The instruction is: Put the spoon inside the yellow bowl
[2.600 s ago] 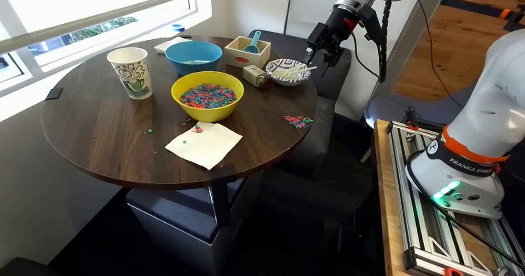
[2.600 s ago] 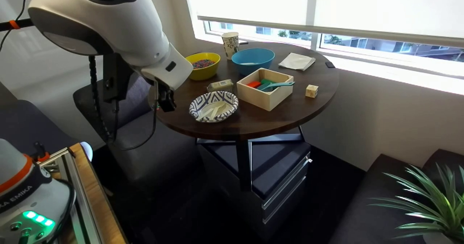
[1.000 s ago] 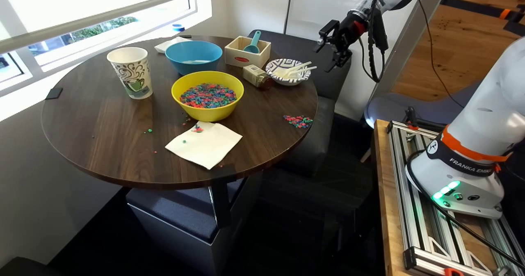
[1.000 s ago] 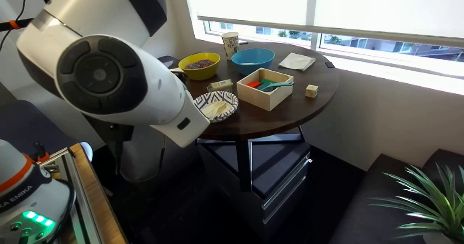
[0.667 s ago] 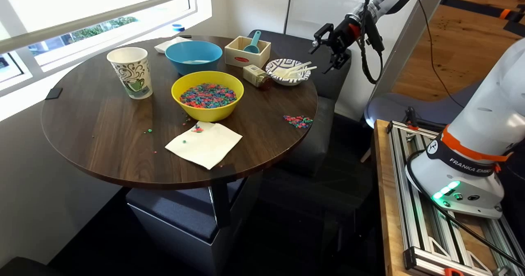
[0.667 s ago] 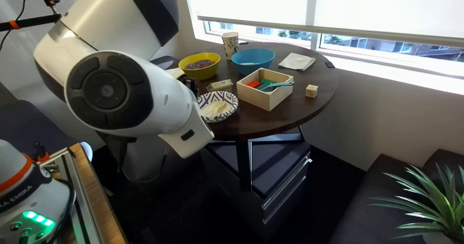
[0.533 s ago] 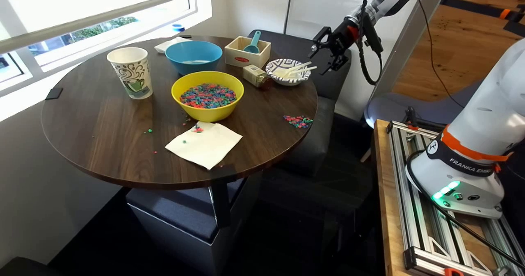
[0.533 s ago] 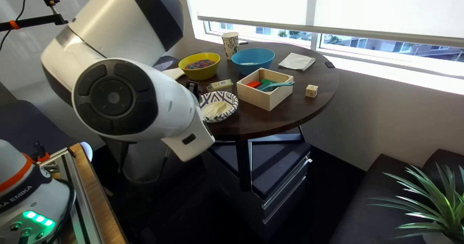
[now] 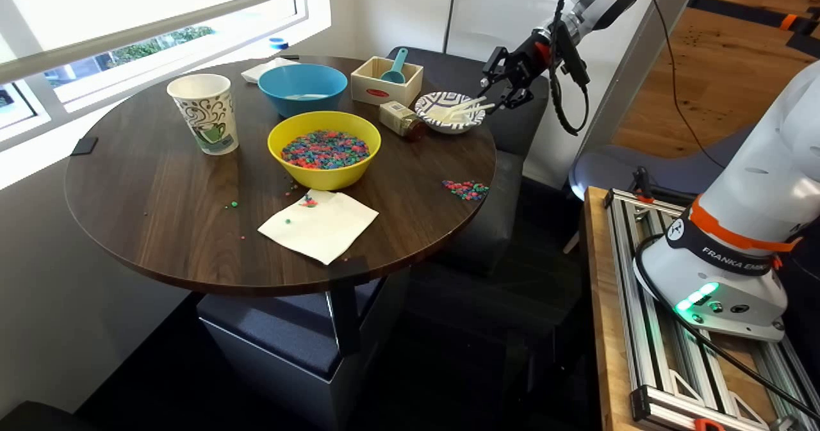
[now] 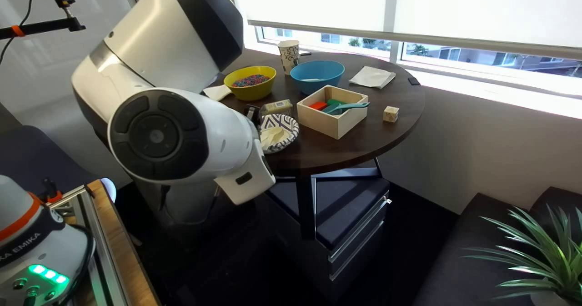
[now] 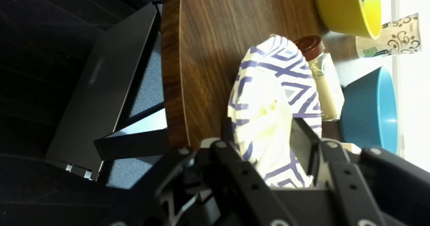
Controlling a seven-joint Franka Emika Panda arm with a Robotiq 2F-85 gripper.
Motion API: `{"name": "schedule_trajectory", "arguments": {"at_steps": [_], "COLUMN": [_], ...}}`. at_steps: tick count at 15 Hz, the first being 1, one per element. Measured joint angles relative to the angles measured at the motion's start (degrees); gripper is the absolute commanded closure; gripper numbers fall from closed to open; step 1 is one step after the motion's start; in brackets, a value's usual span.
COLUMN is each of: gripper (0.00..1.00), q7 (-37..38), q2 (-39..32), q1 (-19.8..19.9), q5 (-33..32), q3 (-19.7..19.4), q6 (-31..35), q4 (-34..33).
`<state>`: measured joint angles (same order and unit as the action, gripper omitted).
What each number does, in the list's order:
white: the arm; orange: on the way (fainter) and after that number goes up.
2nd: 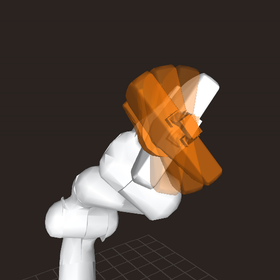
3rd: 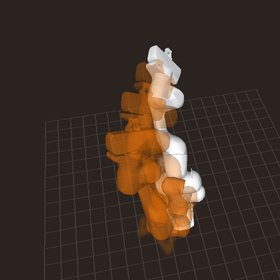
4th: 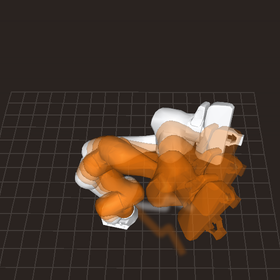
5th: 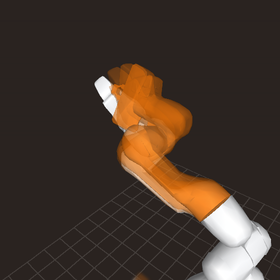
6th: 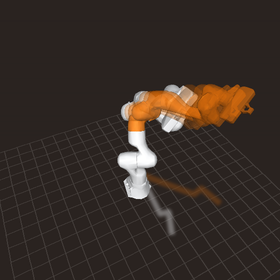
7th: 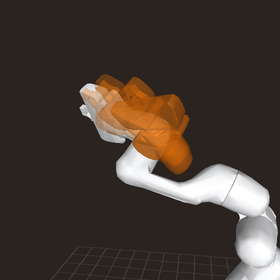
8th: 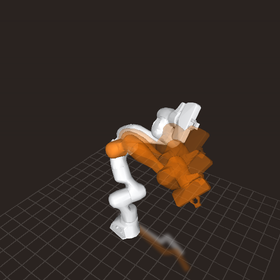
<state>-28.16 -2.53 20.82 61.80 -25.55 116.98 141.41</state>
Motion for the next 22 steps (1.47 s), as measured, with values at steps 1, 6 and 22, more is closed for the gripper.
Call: {"name": "schedule_trajectory", "arguments": {"at_steps": [1,6,22], "gripper": [0.47,0.91,0.28], "q7": [-0.03,-0.2,-4.13], "q2": [-0.29,-1.57,-2.44], "q1": [0.15,0.68,1.33], "q5": [0.37,1.46,1.48], "q3": [0.01,0.11,0.67], "q6": [0.0,0.0,-0.32], "q4": [-0.29,-1.29,-2.94]}}
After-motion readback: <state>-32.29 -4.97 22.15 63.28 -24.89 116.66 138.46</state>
